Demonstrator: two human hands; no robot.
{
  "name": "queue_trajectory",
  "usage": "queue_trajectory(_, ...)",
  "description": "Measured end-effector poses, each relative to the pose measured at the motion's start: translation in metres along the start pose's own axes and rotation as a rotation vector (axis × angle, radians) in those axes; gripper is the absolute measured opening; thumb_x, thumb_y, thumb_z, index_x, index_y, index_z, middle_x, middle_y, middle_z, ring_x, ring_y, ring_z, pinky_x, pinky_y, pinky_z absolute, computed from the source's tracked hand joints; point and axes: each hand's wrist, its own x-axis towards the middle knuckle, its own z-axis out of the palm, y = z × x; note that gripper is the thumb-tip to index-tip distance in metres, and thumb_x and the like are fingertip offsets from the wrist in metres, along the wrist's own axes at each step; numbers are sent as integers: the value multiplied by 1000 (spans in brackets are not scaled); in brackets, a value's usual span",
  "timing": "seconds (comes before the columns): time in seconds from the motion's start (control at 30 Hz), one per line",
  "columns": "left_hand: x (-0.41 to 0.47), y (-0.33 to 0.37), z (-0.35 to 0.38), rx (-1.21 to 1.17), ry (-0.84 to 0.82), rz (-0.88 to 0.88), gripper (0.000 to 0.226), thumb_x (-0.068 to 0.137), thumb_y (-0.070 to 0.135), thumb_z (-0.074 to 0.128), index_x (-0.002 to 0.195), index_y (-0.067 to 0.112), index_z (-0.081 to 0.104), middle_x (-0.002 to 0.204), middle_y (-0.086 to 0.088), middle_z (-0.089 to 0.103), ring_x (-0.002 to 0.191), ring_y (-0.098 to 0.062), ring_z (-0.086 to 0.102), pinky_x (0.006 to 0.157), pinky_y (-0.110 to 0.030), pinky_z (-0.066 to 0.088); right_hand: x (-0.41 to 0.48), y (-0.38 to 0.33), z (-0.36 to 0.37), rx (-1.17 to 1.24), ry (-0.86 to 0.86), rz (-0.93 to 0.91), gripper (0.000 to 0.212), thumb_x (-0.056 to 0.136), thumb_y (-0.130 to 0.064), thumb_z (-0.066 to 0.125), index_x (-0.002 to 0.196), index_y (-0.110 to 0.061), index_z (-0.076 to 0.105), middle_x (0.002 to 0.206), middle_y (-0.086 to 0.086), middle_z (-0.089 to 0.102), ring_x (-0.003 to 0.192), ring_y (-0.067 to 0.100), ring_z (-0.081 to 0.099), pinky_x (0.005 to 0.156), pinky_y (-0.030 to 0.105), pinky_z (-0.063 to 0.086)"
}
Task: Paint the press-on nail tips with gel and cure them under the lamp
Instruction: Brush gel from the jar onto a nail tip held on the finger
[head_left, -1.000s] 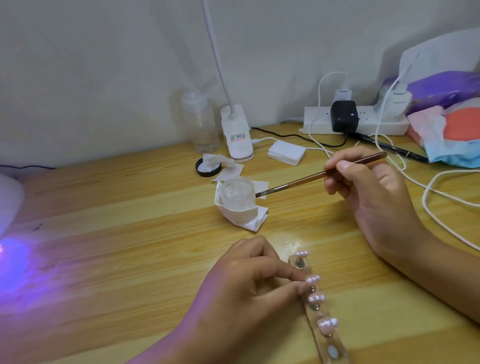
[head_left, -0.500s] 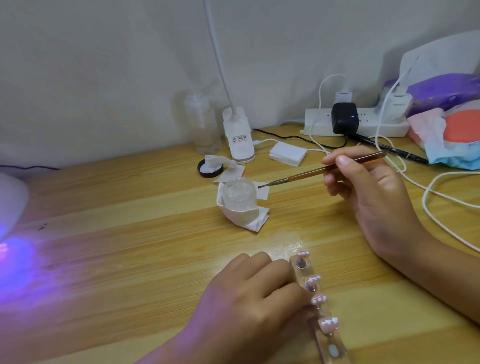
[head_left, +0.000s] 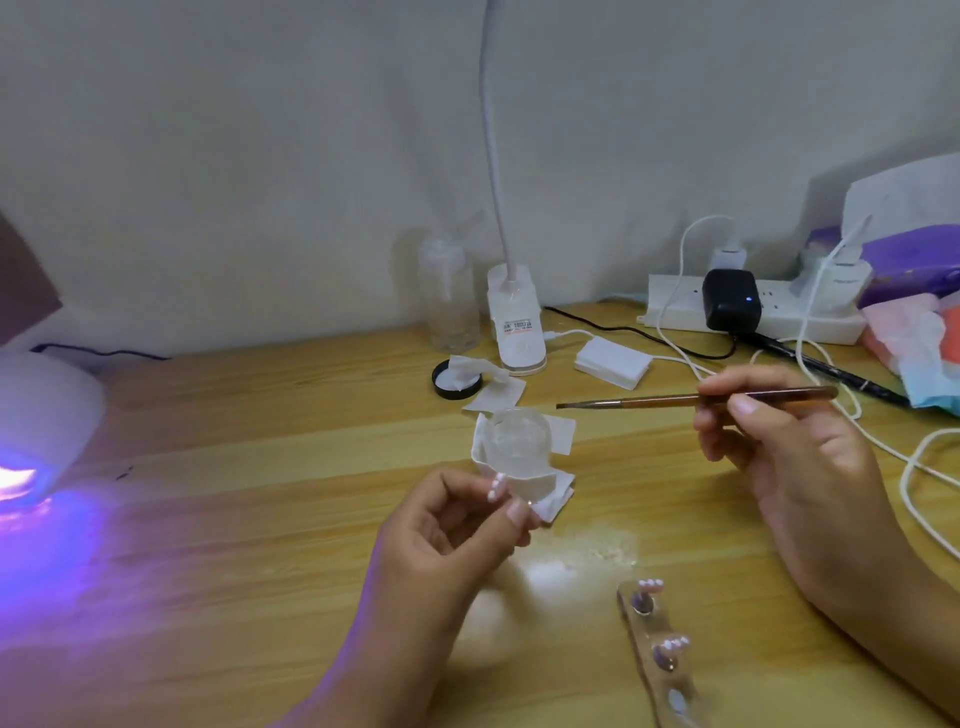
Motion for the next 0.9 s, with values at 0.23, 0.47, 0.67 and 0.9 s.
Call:
queue_trajectory(0.23,15,-9,-3,-121,156,-87,27,50,42,74,75,31,74,70,10,65,54,0,52,54,-23,37,-2,-1,3,-59,-2,-44,23,82,-32,60,99,-25,74,80,7,68,77,16,62,68,21,52)
queue_trajectory(0.47,24,-8,-1,-235,224,-153,13,62,30,63,71,32,72,83,15,72,65,-10,68,49,-20,50,0,7,0,-117,1,-117,26,88,-15,50,96,-22,73,82,7,68,81,19,62,69,22,50)
queue_trajectory(0.67,25,1,-3,-272,-56,-269,6,78,28,62,77,33,65,97,9,75,95,-35,72,70,-40,61,-3,7,1,-119,-36,-144,28,88,-12,49,97,-24,73,83,7,67,81,21,63,69,23,50)
queue_trajectory(0.9,26,-3,-2,-300,-149,-259,13,81,21,52,77,26,64,132,22,58,106,-35,68,84,-41,58,-8,4,6,-154,-98,-259,22,87,-19,52,93,-27,71,87,-3,65,79,15,62,74,20,50)
